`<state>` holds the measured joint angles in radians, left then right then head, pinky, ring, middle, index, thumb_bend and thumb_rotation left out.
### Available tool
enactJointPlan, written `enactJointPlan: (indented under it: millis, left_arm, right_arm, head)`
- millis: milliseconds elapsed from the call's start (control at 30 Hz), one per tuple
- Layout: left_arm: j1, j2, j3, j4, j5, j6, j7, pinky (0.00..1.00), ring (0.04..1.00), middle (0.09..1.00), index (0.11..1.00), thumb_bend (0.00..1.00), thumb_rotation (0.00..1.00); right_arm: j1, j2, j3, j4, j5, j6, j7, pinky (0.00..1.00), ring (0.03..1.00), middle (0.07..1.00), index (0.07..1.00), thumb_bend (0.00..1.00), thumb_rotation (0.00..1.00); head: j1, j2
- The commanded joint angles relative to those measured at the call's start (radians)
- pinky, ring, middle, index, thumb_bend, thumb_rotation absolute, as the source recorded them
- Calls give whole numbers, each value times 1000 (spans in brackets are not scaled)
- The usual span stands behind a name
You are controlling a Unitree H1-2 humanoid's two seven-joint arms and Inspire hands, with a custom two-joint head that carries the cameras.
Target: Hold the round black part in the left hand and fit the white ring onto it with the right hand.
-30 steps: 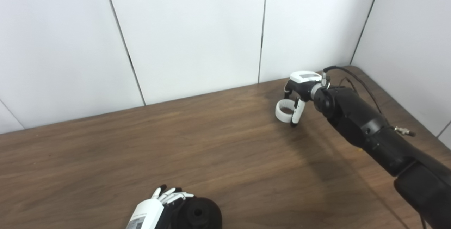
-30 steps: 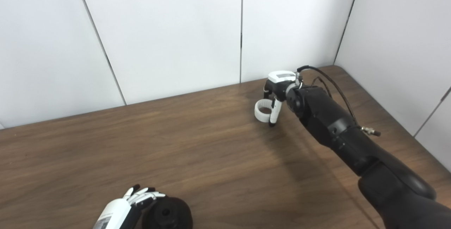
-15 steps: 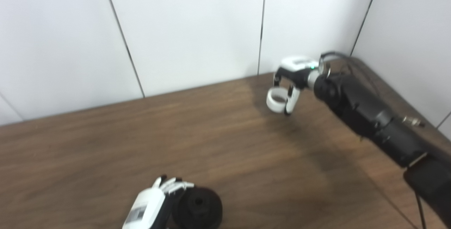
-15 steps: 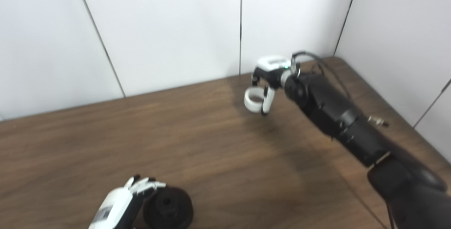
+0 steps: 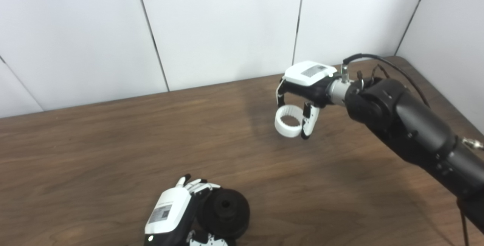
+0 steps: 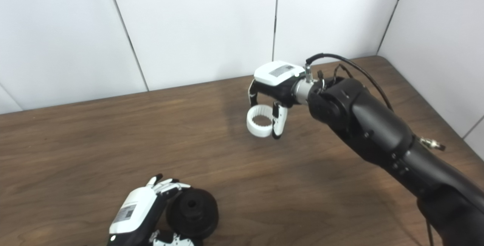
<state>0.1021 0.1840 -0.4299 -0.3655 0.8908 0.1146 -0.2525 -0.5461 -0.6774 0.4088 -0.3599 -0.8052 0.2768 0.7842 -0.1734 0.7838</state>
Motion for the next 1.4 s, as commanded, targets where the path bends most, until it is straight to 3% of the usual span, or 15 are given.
enactJointPlan:
  millis: [0,233,567,1367]
  left_arm:
    - [-7,-8,-19,-12,22,5,-27,1000,870,770,481,525,60]
    - [-15,-21,-31,-8,52,9,-29,1000,864,768,481,525,60]
    - [-25,-39,-48,-4,74,36,-52,1000,875,780,481,525,64]
    - [-45,-64,-64,0,85,66,-60,1000,872,782,480,525,65]
  right_arm:
    - [-26,9,-11,-61,-9,-24,13,970,906,777,484,526,141]
    - [14,64,-12,-166,-14,-39,74,967,911,780,483,526,140]
    - [86,139,-6,-248,-7,-81,92,952,903,769,481,526,138]
    - [144,241,0,-296,-5,-159,124,985,907,767,481,526,139]
  head:
    - [2,1]
    - [33,15]
    - [89,37]
    - [104,68]
